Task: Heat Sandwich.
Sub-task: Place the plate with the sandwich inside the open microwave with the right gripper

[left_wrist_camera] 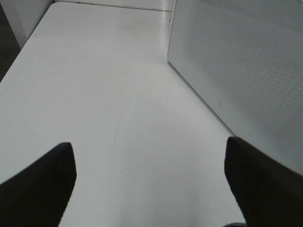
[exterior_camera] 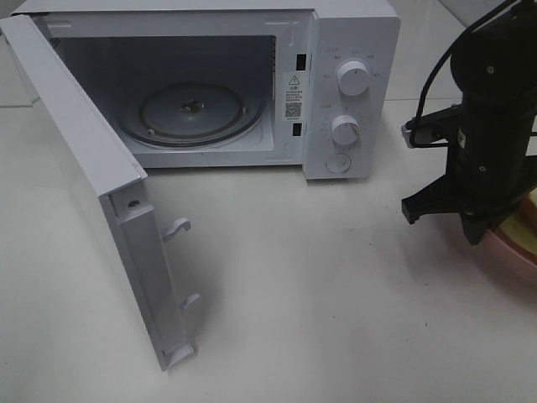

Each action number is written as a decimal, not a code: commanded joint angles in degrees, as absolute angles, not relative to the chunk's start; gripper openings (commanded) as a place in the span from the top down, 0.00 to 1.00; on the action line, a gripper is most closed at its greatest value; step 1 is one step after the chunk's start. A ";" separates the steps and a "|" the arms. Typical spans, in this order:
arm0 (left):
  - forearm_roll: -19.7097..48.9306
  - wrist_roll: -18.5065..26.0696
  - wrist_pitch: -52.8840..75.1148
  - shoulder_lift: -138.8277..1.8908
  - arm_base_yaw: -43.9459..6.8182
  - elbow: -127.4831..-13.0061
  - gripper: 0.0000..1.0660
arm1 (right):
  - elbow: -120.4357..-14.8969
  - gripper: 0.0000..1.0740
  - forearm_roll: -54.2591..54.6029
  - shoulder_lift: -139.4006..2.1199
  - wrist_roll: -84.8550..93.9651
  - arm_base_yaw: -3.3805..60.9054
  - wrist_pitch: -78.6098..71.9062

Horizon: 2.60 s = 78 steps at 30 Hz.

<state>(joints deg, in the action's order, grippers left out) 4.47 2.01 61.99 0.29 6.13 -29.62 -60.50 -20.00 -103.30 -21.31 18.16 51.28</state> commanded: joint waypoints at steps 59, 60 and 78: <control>4.47 1.66 61.25 1.26 6.25 -29.45 0.25 | -35.01 1.00 -27.79 -77.01 32.72 55.41 37.07; 4.47 1.66 61.25 1.26 6.25 -29.45 0.25 | -35.01 1.00 -27.79 -77.01 32.72 55.41 37.07; 4.47 1.66 61.25 1.26 6.25 -29.45 0.25 | -39.42 1.00 -24.52 -81.42 46.12 55.35 29.91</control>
